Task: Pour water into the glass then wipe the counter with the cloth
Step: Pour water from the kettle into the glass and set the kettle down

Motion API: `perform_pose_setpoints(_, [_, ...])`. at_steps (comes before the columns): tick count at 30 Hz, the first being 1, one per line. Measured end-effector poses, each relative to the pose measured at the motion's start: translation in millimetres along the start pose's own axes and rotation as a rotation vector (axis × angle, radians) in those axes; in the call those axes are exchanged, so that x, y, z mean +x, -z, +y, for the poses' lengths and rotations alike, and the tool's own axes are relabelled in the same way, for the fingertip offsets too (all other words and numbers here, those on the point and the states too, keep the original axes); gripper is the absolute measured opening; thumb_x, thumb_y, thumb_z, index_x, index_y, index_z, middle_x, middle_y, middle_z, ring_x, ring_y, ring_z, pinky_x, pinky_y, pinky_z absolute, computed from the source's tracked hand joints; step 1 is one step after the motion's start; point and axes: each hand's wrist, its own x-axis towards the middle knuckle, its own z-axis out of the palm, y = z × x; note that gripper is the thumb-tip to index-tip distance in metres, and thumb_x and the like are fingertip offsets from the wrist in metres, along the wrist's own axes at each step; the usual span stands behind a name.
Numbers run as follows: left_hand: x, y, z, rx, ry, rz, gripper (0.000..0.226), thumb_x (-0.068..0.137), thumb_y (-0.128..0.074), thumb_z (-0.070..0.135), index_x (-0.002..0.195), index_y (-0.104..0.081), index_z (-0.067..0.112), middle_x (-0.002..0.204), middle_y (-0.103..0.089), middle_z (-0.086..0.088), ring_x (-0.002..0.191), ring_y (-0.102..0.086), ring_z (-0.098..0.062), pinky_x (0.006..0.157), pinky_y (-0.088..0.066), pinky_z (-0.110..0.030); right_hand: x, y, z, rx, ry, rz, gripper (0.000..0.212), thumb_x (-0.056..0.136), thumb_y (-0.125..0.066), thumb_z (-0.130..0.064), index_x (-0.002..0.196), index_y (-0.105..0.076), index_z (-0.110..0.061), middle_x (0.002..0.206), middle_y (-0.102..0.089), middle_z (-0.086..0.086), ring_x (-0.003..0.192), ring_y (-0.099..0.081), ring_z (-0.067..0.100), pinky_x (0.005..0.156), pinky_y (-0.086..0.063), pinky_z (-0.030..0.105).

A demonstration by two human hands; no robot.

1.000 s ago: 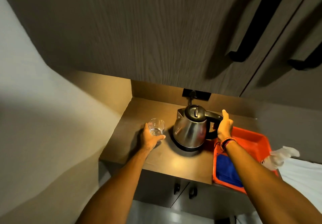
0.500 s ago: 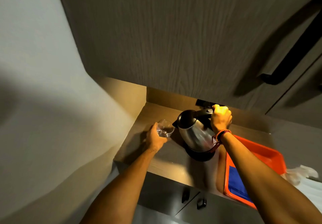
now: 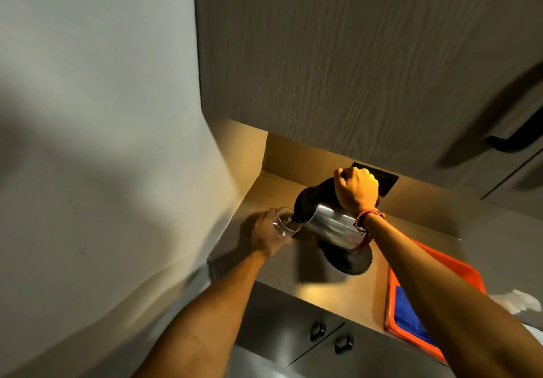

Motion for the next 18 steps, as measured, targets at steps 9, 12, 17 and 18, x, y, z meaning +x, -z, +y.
perform_pose_setpoints(9, [-1.4,11.3,-8.8,0.055,-0.051,-0.045,0.062,0.070,-0.090,0.016,0.124,-0.061,0.013,0.123,-0.067,-0.007,0.116,-0.063,-0.025,0.096,-0.058,-0.045,-1.3,-21.9,-11.6,-0.158,0.212,0.040,0.048,0.091,-0.041,-0.034,0.050,-0.049,-0.011,0.048,-0.048,0.001,0.040,-0.042,0.019,0.047,-0.026,0.023])
perform_pose_setpoints(12, [-1.1,14.6,-10.8,0.054,-0.047,-0.064,0.063,0.069,-0.089,0.016,0.125,-0.060,0.014,0.124,-0.066,-0.007,0.116,-0.064,-0.025,0.095,-0.058,-0.046,-3.8,-22.5,-15.6,-0.177,0.240,0.010,0.047,0.090,-0.039,-0.036,0.049,-0.046,-0.014,0.047,-0.047,0.000,0.039,-0.039,0.016,0.047,-0.022,0.021])
perform_pose_setpoints(17, [-0.3,15.3,-8.9,0.047,-0.044,-0.051,0.064,0.067,-0.090,0.014,0.124,-0.060,0.012,0.124,-0.064,-0.008,0.115,-0.062,-0.025,0.093,-0.059,-0.044,-3.7,-18.6,-20.1,-0.196,0.259,-0.004,0.045,0.091,-0.041,-0.036,0.050,-0.044,-0.017,0.048,-0.043,-0.002,0.037,-0.029,0.009,0.046,-0.017,0.018])
perform_pose_setpoints(18, [0.1,15.1,-8.5,0.040,-0.043,-0.048,0.065,0.067,-0.090,0.014,0.124,-0.060,0.012,0.125,-0.064,-0.008,0.115,-0.062,-0.025,0.094,-0.058,-0.044,-3.0,-18.0,-20.6,-0.208,0.266,-0.010,0.045,0.092,-0.043,-0.035,0.051,-0.044,-0.017,0.048,-0.043,-0.003,0.037,-0.028,0.008,0.046,-0.017,0.019])
